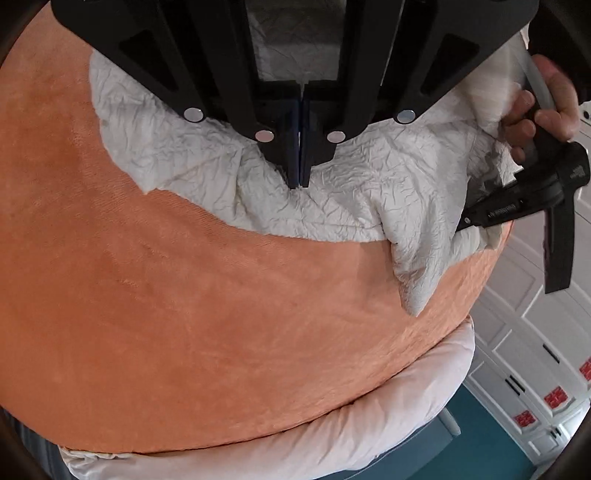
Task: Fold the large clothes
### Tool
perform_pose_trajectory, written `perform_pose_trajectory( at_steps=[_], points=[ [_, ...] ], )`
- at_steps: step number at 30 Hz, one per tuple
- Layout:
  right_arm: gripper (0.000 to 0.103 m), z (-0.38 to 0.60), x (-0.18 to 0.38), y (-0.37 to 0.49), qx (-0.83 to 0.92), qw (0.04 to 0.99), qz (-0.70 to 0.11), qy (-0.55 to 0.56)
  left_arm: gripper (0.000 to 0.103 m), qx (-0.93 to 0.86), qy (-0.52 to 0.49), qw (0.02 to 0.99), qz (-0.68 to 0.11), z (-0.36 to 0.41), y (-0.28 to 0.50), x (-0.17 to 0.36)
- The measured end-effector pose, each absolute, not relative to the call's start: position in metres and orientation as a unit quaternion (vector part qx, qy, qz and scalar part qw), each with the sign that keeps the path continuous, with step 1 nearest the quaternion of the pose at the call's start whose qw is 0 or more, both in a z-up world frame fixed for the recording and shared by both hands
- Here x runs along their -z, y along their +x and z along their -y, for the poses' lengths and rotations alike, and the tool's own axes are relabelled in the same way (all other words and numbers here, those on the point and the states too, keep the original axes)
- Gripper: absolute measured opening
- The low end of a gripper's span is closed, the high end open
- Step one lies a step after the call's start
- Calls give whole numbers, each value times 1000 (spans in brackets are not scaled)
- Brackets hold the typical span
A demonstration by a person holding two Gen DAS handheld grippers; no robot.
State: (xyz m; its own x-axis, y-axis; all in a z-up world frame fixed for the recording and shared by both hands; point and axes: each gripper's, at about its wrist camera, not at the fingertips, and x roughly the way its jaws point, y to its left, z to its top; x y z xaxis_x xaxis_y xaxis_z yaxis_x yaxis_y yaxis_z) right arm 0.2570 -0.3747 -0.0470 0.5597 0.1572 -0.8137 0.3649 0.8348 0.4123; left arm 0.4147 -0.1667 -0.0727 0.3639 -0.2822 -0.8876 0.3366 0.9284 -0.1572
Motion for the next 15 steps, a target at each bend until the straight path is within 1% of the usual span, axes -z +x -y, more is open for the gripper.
perform_pose_trajectory(
  at_steps=[1,3,4,5,7,9,11,14,15],
  points=[
    [4,375,38,251,64,839,-466,274,6,182,25,830,-527,165,412,64],
    [16,380,9,222,48,855,-441,270,8,194,15,847,-495,155,389,29],
    [19,385,-7,198,42,863,-430,262,15,210,14,853,-478,151,372,13],
    [26,389,-16,180,42,868,-426,252,31,224,18,861,-456,143,349,-4],
    [27,391,-31,146,47,872,-428,233,52,234,27,872,-428,129,311,-22],
    [27,392,-38,103,60,868,-439,224,54,246,31,876,-413,113,267,-30],
    [27,391,-43,64,64,860,-449,235,57,250,31,868,-428,99,230,-25],
    [36,376,-48,12,65,852,-460,239,61,243,26,853,-461,75,184,-8],
    [37,369,-46,-1,57,848,-466,244,61,239,26,847,-474,67,165,-1]
  ],
)
